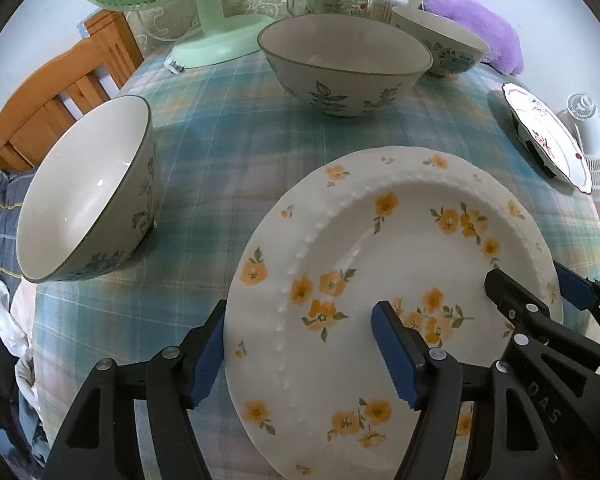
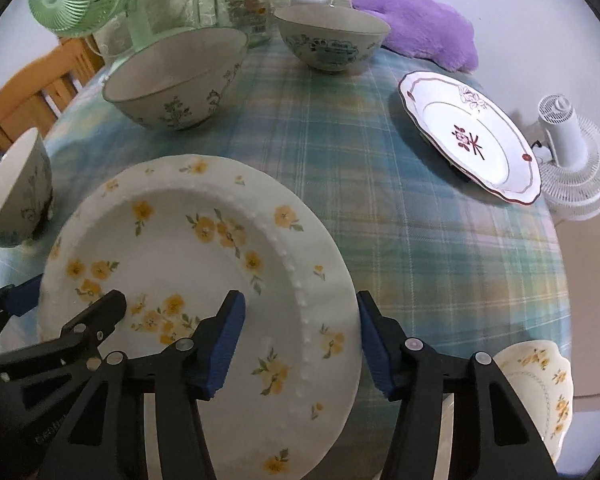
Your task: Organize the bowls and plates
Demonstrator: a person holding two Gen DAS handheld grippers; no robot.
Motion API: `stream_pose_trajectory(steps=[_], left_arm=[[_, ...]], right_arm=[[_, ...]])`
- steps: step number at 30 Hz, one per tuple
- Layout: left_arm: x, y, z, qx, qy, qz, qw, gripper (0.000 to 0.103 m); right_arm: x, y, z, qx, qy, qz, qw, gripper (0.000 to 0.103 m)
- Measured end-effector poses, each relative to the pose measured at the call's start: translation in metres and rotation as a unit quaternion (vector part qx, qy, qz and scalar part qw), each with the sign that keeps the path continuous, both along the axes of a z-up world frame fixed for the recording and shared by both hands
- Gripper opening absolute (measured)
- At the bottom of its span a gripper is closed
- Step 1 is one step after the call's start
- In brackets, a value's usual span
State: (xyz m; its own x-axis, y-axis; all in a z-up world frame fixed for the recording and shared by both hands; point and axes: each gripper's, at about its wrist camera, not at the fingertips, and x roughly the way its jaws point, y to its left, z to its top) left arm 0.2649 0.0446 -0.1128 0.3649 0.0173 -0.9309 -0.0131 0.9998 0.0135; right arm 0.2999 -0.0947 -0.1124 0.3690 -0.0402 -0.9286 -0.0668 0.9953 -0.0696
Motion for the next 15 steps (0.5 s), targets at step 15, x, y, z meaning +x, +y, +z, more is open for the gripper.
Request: stream_pose_trajectory(steps=[15], left_arm=[[-0.018, 0.0, 0.018, 0.004, -0.006, -0.004, 1.0, 0.071]], right_arm=[[-0.014, 0.005, 0.018, 0.002, 0.016, -0.025, 1.0, 0.06]])
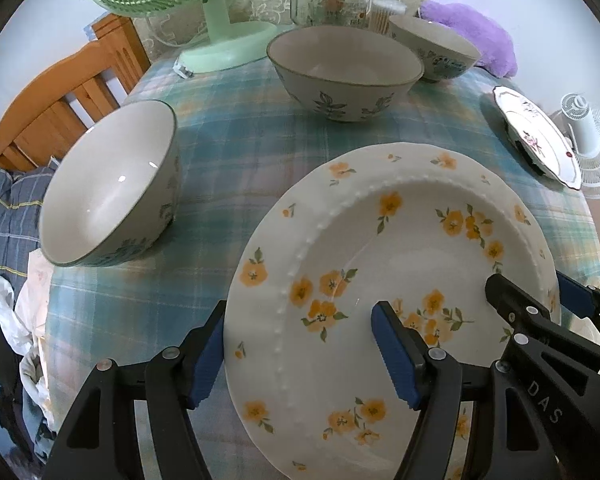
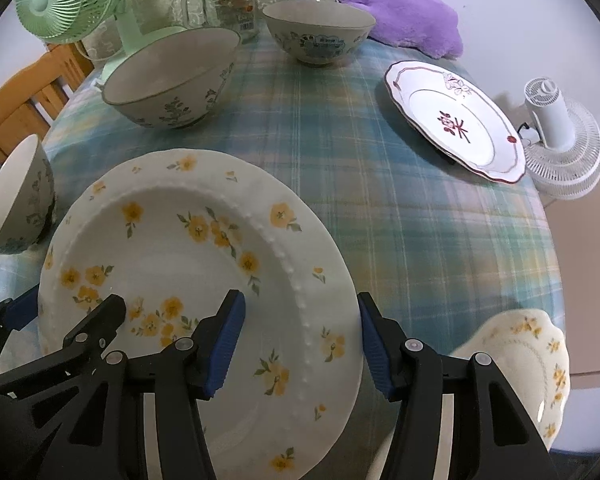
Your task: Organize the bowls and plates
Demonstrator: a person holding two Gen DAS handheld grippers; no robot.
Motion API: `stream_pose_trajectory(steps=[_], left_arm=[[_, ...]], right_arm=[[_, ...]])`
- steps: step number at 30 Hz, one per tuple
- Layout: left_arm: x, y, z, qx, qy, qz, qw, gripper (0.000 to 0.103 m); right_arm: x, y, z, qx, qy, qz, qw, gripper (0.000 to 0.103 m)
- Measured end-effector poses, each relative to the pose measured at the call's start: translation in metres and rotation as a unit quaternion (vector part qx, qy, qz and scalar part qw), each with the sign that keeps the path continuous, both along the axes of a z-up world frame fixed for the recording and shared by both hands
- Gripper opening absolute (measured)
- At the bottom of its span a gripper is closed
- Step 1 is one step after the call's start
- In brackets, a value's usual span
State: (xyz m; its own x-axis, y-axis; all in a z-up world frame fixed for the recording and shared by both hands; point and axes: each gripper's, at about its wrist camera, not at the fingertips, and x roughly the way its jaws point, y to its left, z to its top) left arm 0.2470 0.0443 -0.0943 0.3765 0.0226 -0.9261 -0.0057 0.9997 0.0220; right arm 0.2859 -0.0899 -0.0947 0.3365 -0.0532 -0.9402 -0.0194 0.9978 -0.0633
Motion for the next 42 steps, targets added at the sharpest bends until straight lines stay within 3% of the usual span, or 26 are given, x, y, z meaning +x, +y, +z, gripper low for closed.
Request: stream_pose_trajectory(steps=[15, 28, 42], left_arm=[[-0.046, 0.002, 0.045, -0.01, -0.028, -0.034, 0.999, 0.071], [-0.077, -0.017, 0.061, -0.018, -0.045, -0.066, 0.9966, 0.071], [-0.092, -0.082, 0.061, -0.022, -0.033, -0.051, 0.9979, 0.071]], right_arm=[[-0.056, 0.007, 0.052, -0.017, -0.033, -0.035, 0.999, 0.06], [-0.105, -0.016, 0.076, -0.015, -0.058, -0.076, 0.995, 0.06], [-0.116, -0.078, 0.08, -0.016, -0.052, -0.059, 0.997, 0.06]])
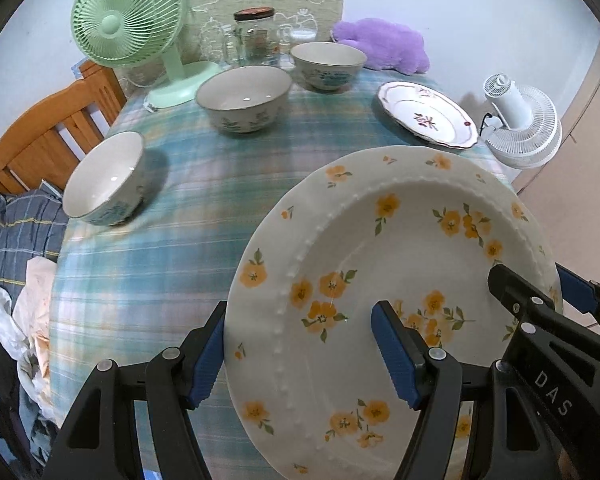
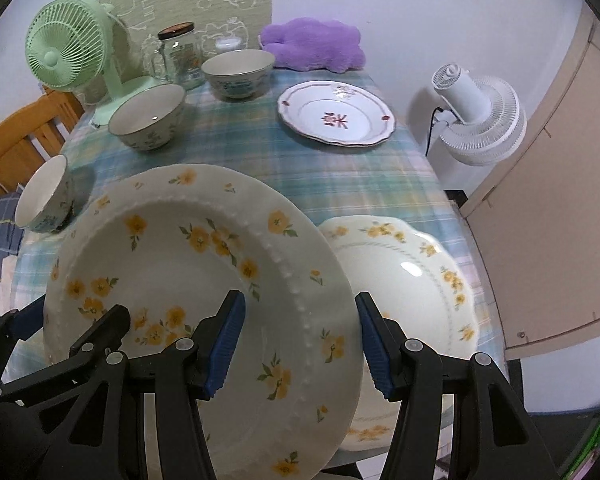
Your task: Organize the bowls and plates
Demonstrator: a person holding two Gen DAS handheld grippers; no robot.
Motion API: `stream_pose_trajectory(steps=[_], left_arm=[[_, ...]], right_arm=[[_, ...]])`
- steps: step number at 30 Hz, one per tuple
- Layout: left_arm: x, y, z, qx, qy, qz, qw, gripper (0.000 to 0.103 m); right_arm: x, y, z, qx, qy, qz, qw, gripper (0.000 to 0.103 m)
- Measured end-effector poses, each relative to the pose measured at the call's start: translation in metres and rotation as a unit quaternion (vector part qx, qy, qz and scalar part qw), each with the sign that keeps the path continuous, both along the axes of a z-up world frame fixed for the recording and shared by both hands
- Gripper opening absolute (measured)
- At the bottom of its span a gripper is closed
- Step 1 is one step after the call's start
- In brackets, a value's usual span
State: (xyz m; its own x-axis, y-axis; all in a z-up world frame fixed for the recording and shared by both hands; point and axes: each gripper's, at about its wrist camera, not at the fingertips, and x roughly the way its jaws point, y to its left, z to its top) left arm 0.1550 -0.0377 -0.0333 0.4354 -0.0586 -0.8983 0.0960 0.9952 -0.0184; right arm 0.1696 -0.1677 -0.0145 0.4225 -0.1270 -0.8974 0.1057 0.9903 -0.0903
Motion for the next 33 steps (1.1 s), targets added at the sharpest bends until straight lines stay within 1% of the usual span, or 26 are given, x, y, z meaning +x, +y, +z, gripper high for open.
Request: stream_pose_trajectory(steps=[9, 13, 20, 24, 28, 33], left_arm=[[0.002, -0.054, -0.005, -0.01, 0.009, -0.01, 0.9999, 0.071], [0.007, -0.074, -0.014, -0.026, 0.021, -0.01, 0.9994, 0.072], [0.008, -0.112, -0.024, -0.029, 0.03, -0.016, 0.999, 0.071], [0.01, -0.127, -0.032, -0.035, 0.037, -0.016, 0.9986, 0.072], [0.012, -0.141, -0.043, -0.033, 0.044, -0.014, 0.9984, 0.072], [0.012, -0.147, -0.055, -0.033, 0.06, -0.009, 0.9976, 0.072]], right_arm=[[-0.002, -0.059, 0.001, -0.008, 0.009, -0.01, 1.0, 0.06], [-0.003, -0.084, -0.001, -0.008, 0.012, -0.014, 1.0, 0.06], [-0.003, -0.12, -0.008, -0.014, 0.023, -0.019, 0.999, 0.059], [-0.003, -0.136, -0.014, -0.02, 0.031, -0.018, 0.999, 0.059], [0.001, -0.15, -0.025, -0.021, 0.047, -0.02, 0.998, 0.059], [0.003, -0.161, -0.036, -0.014, 0.059, -0.013, 0.998, 0.059]])
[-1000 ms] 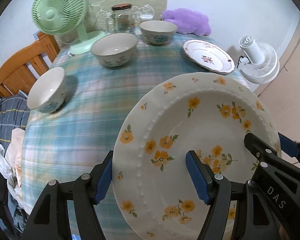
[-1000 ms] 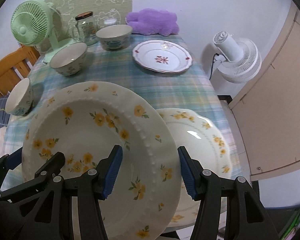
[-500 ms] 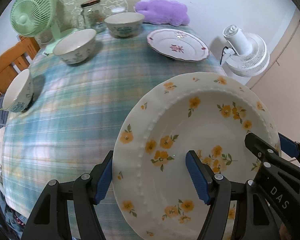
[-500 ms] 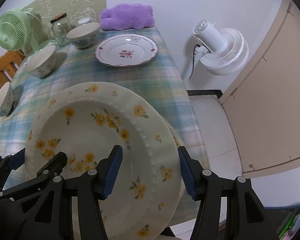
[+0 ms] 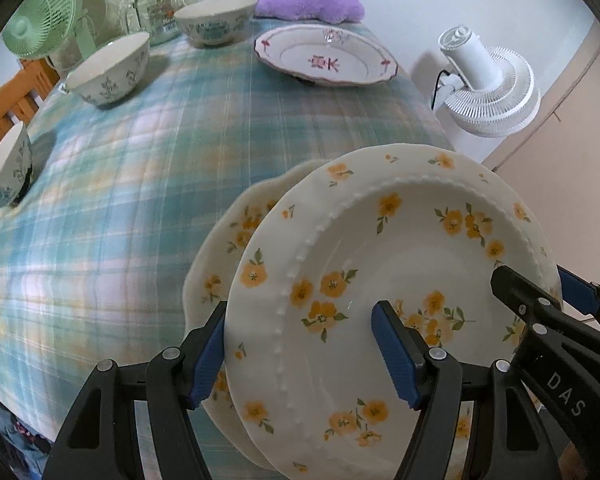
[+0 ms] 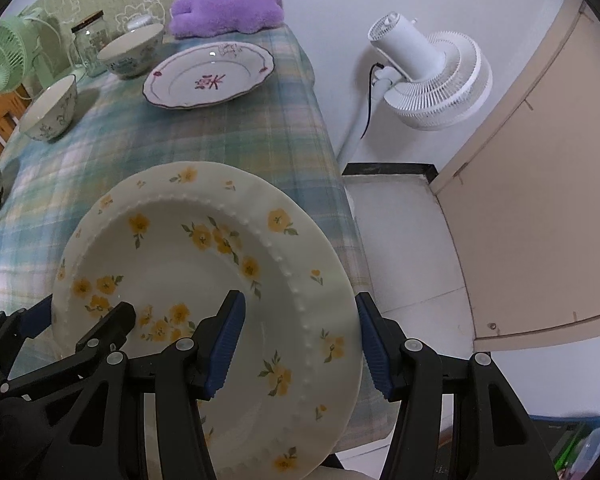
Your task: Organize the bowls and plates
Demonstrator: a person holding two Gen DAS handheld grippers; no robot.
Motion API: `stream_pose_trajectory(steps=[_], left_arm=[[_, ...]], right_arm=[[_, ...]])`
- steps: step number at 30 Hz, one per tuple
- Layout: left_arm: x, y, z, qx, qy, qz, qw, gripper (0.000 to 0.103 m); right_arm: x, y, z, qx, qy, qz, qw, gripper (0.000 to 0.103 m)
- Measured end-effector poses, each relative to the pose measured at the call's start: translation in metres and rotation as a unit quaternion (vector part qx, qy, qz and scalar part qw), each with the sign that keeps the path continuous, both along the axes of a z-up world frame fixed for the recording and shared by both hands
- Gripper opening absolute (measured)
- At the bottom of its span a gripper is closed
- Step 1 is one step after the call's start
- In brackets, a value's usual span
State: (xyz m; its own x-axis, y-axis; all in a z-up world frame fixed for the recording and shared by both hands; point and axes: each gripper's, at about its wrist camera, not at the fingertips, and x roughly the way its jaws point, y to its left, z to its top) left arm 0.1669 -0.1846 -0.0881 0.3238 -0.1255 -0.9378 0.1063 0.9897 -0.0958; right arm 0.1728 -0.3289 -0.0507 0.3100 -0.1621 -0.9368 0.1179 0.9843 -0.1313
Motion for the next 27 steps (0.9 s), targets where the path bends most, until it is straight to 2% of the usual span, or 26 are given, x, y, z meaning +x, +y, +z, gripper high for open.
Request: stream_pose_trajectory(steps=[13, 16, 23, 27], left_arm=[[0.009, -0.011, -0.017, 0.025, 0.013, 0.012, 0.9995, 0.072], [0.009, -0.018, -0.017, 0.054, 0.004, 0.01, 0.9985, 0.073], [0.011, -0.02, -0.016, 0.07, -0.005, 0.02, 0.9973, 0.073], [0.011, -0.024, -0.015, 0.091, -0.013, 0.017, 0.9956, 0.073]], right_arm=[[0.013, -0.009, -0.019, 0.015, 0.022, 0.01, 1.0, 0.058], [0.014, -0.01, -0.021, 0.018, 0.023, 0.015, 0.999, 0.058], [0.013, -0.01, -0.021, 0.022, 0.02, 0.022, 0.999, 0.058], [0.011, -0.012, -0.021, 0.026, 0.02, 0.021, 0.999, 0.054]])
